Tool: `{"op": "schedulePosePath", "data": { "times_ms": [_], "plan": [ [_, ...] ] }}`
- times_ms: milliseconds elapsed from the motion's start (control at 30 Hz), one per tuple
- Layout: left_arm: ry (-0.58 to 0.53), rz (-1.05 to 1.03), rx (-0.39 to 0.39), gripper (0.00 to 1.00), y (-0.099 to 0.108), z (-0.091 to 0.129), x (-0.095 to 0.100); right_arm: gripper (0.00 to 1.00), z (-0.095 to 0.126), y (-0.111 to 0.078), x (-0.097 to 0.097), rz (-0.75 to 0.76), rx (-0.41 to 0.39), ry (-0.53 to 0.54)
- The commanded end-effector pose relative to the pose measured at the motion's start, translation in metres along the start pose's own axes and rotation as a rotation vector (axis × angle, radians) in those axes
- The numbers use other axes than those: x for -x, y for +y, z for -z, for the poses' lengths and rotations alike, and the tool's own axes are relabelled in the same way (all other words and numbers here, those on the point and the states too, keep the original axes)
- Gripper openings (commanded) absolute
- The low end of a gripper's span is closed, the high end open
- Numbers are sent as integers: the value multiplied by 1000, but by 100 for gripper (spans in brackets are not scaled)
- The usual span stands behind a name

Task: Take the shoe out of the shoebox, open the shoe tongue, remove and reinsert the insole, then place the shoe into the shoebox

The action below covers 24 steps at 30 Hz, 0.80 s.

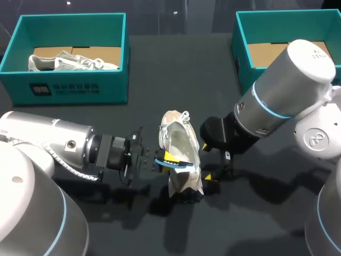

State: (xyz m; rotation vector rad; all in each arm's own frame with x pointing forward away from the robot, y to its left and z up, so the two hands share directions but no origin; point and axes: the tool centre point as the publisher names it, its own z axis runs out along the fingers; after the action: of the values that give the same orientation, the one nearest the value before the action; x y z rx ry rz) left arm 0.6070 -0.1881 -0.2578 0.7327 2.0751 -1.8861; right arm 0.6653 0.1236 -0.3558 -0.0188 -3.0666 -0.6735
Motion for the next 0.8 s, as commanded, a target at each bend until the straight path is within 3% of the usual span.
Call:
{"op": "schedulePosePath", "data": {
  "times_ms": [33,800],
  "plan": [
    [-5,1,-6,0,2,-2,-2,100,-8,4,2,-1,-4,3],
    [-49,8,-87,0,8,-19,0,100,-13,4,1,-4,-2,16]
  ]
}}
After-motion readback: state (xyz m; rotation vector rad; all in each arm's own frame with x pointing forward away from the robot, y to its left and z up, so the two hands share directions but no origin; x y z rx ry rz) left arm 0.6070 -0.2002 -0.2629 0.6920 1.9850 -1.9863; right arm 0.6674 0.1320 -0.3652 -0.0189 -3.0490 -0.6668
